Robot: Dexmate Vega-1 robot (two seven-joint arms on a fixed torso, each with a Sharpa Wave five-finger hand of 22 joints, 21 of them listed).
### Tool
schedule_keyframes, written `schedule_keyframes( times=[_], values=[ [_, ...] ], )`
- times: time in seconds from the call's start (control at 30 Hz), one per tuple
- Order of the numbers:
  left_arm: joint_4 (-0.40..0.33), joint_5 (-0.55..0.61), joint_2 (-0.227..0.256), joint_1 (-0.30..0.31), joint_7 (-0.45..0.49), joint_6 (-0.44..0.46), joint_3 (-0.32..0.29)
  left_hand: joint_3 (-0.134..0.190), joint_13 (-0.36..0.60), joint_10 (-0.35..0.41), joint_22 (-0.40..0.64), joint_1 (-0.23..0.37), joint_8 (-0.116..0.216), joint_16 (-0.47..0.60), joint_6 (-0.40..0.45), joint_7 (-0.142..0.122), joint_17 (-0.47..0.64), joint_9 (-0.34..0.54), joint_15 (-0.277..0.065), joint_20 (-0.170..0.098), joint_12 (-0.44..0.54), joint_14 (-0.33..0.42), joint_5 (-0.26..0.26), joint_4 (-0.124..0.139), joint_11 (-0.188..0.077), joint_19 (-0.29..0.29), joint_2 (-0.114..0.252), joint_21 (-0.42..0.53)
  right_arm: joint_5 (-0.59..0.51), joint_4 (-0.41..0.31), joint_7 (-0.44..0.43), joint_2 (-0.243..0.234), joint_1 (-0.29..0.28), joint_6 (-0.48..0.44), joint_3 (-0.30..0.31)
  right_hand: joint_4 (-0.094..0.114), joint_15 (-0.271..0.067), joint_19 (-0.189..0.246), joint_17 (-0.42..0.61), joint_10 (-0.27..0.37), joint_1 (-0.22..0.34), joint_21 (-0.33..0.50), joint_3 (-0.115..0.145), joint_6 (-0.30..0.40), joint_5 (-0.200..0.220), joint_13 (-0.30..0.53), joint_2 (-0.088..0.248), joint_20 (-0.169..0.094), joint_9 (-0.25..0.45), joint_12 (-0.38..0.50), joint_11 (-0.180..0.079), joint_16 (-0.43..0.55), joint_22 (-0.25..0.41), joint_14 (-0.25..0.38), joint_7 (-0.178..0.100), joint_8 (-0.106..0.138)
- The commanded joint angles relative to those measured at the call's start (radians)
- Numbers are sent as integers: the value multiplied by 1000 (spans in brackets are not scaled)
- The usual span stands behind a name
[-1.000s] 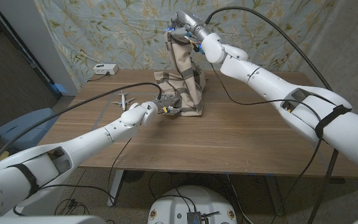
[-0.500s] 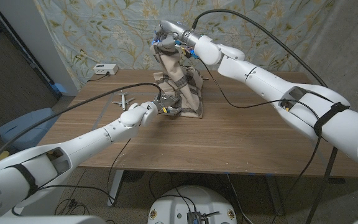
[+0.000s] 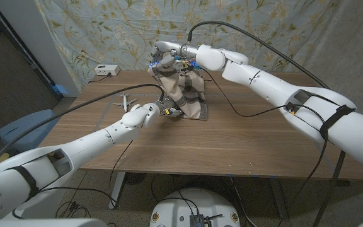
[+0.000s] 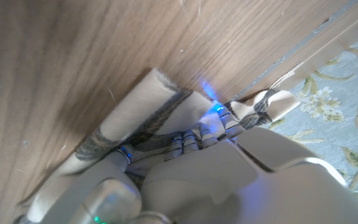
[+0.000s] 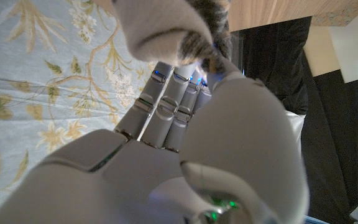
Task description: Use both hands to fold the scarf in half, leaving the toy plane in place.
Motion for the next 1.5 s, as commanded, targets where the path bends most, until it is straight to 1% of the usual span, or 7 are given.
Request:
schedule_keyframes(
  times=[0.03, 0.17, 0.33, 0.6, 0.93, 1.4, 1.5],
  values=[
    [-7, 6, 3, -5, -8, 0, 1, 11, 2, -8, 2, -12, 4, 4, -7, 0, 1, 3, -2, 0, 3, -10, -3, 1, 0, 1, 107, -2, 47, -4, 198, -5, -7, 52, -13, 12, -24, -22, -42, -2, 11, 6, -11, -19, -3, -20, 51, 13, -1, -19, 23, -36, 1, -41, -3, -11],
    [-51, -10, 29, 13, -5, 4, -23, 22, 2, 2, 2, -18, 11, 7, 11, -12, 1, 3, -5, -1, 7, -4, -6, 0, 2, 2, 106, -1, 65, 6, 233, -3, -6, 37, -6, 47, -3, -49, -127, -39, -71, 7, -34, -80, 0, -60, 42, 42, -11, -68, 54, -113, -4, -79, 10, -46],
    [-159, -8, 89, 55, -13, 41, -71, 71, 0, 116, -1, -38, 38, 31, 135, -35, -2, 3, -10, 2, 40, 102, -32, -10, -10, 33, 90, 9, 66, 9, 237, -9, -8, 21, 5, 68, 30, -84, -239, -111, -161, 4, -37, -138, 8, -118, 18, 78, -40, -146, 77, -215, -10, -128, 11, -107],
    [-368, -5, 200, 168, 2, 148, -201, 127, 1, 291, -7, -28, 58, 46, 314, -56, -6, 1, -8, 16, 76, 263, -63, -38, -1, 87, 63, 21, 94, 44, 257, -7, -6, 0, 19, 114, 79, -114, -346, -250, -303, -2, -50, -242, 17, -177, 1, 108, -57, -258, 71, -325, -13, -213, 4, -180],
    [-562, 0, 297, 294, 23, 215, -337, 194, 5, 487, -8, 30, 79, 48, 520, -47, -8, 3, -34, 8, 109, 416, -84, -97, -10, 145, 52, 32, 113, 62, 246, -15, -10, -26, 36, 126, 110, -135, -387, -301, -352, -10, -55, -273, 22, -196, -7, 124, -59, -305, 80, -371, -13, -263, 5, -185],
    [-771, -45, 384, 430, 43, 194, -504, 204, 5, 503, -7, 45, 77, 43, 550, -51, -9, 4, -38, 8, 104, 438, -91, -118, -10, 157, 41, 35, 147, 47, 213, -49, -15, -46, 80, 149, 132, -156, -402, -329, -415, -19, -68, -294, 18, -210, -14, 140, -60, -336, 89, -394, -14, -297, 10, -188],
    [-802, -64, 396, 435, 3, 187, -527, 203, 5, 503, -7, 50, 72, 41, 546, -53, -9, 4, -37, 9, 101, 440, -93, -130, -12, 158, 32, 34, 156, 38, 254, -58, -2, -77, 77, 182, 172, -227, -427, -474, -531, -52, -115, -405, 27, -226, -52, 171, -58, -423, 84, -485, -13, -498, -9, -200]
  ],
)
